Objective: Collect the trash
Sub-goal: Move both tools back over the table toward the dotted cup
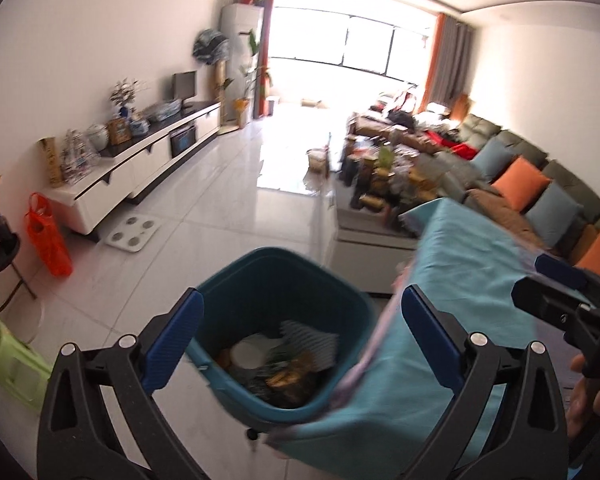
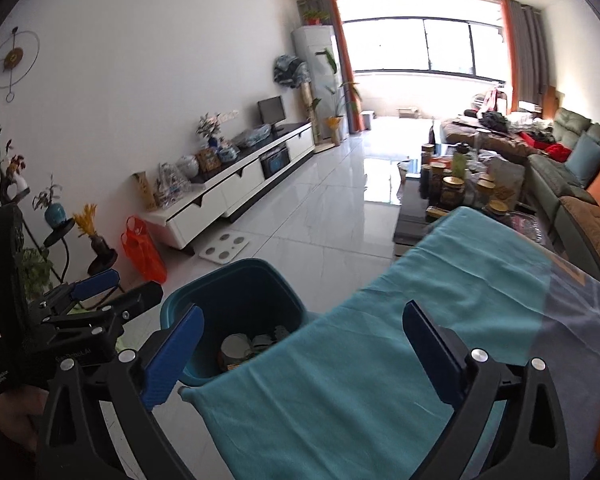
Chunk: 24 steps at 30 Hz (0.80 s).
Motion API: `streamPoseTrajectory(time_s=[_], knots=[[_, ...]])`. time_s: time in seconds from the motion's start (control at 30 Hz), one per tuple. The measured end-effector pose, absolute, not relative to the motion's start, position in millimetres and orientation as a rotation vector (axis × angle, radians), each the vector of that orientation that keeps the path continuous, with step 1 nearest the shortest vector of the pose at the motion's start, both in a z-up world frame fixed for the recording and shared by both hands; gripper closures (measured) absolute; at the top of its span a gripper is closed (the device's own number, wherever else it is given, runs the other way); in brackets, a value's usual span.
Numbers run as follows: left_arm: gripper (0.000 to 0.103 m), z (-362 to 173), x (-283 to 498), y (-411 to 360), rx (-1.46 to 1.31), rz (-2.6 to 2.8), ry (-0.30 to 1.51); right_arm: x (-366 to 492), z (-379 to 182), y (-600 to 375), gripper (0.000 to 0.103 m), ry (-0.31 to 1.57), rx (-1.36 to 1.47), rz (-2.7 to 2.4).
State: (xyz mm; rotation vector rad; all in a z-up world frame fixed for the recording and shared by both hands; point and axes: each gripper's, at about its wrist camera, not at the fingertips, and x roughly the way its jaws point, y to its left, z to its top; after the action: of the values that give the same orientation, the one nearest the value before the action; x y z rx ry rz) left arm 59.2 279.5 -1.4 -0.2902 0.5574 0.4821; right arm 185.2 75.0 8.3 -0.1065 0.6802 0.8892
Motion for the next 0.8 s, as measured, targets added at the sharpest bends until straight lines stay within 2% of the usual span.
streamPoseTrajectory(time_s=[0.4,0.8], knots=[[0.005,34,74,177,-0.219,0.302,0.452,164,25,-38,0.007,0.576,0.021,0.675],[0.005,32,97,75,-0.135,0.114,0.425,140,24,-128,0.007,0.491,0.075,0.436]])
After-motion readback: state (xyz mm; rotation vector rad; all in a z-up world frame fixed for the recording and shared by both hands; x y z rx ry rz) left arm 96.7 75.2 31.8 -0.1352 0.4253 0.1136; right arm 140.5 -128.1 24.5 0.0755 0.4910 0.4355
